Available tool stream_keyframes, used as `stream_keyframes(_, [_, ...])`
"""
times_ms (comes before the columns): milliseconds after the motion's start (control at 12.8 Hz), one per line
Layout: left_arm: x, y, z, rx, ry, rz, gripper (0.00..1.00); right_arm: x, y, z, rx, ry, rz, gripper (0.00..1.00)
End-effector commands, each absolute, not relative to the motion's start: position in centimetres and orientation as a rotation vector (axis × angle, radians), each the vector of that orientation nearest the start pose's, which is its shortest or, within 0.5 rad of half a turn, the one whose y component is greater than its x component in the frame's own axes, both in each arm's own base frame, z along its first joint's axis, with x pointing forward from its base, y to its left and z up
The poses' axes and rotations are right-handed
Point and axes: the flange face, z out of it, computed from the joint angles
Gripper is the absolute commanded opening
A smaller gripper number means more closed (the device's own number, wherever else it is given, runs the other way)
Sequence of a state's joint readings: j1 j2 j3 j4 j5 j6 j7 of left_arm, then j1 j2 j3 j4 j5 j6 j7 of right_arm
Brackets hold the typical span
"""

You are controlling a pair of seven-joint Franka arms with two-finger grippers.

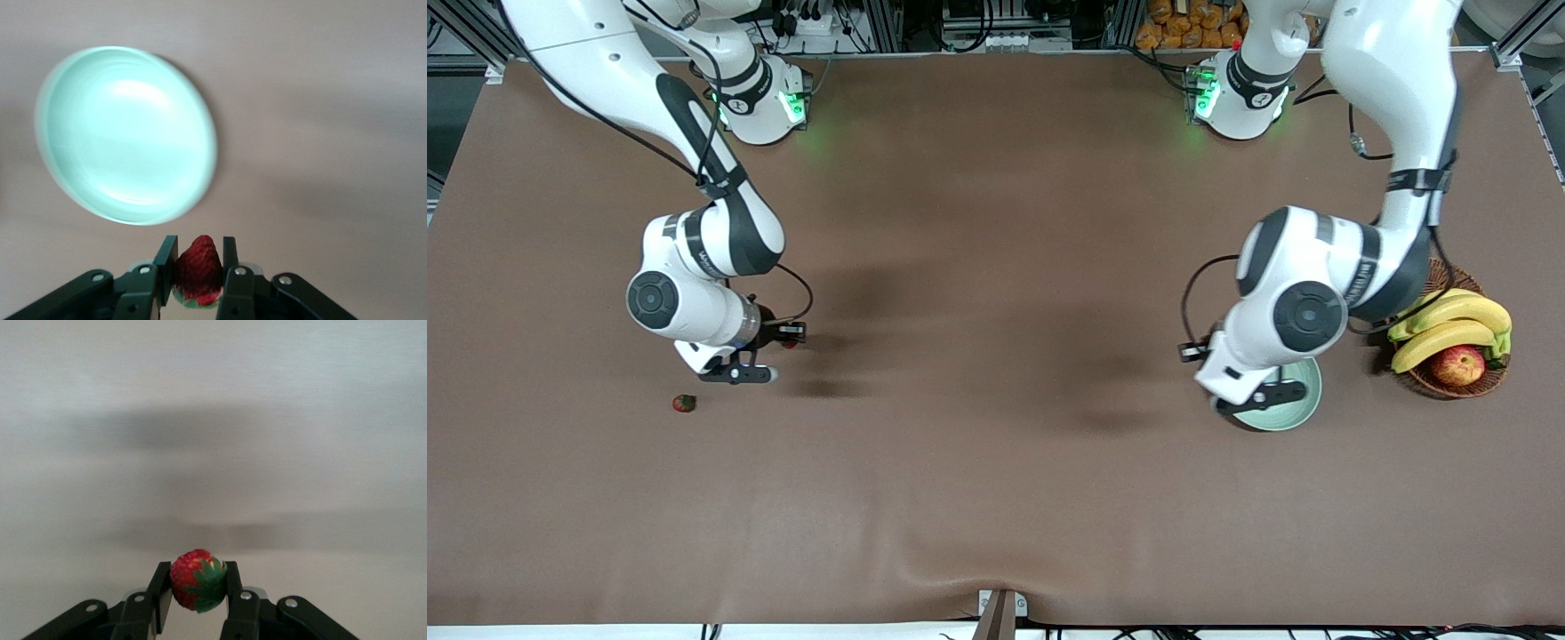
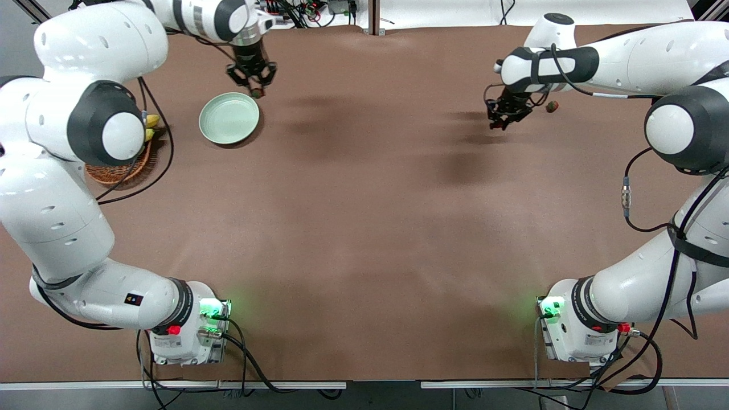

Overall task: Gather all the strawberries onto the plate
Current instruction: 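Drop the strawberry onto the plate with the left gripper while the right lifts another, then set the second strawberry mid-table with the right gripper while the left withdraws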

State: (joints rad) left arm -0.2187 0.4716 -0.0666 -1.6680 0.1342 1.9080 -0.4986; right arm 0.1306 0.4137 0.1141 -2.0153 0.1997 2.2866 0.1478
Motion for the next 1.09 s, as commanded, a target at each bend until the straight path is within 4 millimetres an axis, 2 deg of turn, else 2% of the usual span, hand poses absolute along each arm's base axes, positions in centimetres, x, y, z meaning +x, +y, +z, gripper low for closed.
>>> stream_keyframes(0, [61.4,-12.0,28.5,-2.826,-0.157,0.245,0.00,57.3,17.6,25.4,-2.886,0.111,0.259,0.00])
stream_keyframes(156, [61.8,-7.5,25.7,-2.851,-0.227,0.225,0.00,57.1,20.2,25.9,-2.860,0.138,0.260,0.00])
stream_keyframes(312, [61.4,-6.0,23.1,-2.884,-0.247,0.183,0.00,57.0,22.9,26.7,-2.856,0.211,0.255,0.00])
stream_keyframes(468, [61.5,-5.3,22.9,-2.891,-0.266,0.172,0.00,56.9,26.6,27.2,-2.849,0.267,0.249,0.00])
stream_keyframes(546, [61.6,-5.3,22.7,-2.898,-0.285,0.174,0.17,57.1,28.2,27.2,-2.843,0.312,0.252,0.00])
stream_keyframes(624, [61.8,-5.4,22.6,-2.903,-0.311,0.172,0.55,57.1,30.3,27.3,-2.836,0.347,0.252,0.00])
stream_keyframes(702, [62.2,-5.4,23.0,-2.915,-0.318,0.145,0.64,57.1,32.9,27.7,-2.825,0.387,0.251,0.00])
stream_keyframes(780, [62.5,-5.5,23.4,-2.925,-0.333,0.135,1.00,57.1,35.4,27.9,-2.810,0.438,0.251,0.00])
stream_keyframes(858, [62.9,-5.5,24.2,-2.941,-0.363,0.119,1.00,56.9,38.0,27.6,-2.800,0.472,0.258,0.00])
stream_keyframes(1014, [64.0,-6.1,26.5,-2.987,-0.421,0.079,1.00,56.9,41.2,26.9,-2.781,0.494,0.249,0.00])
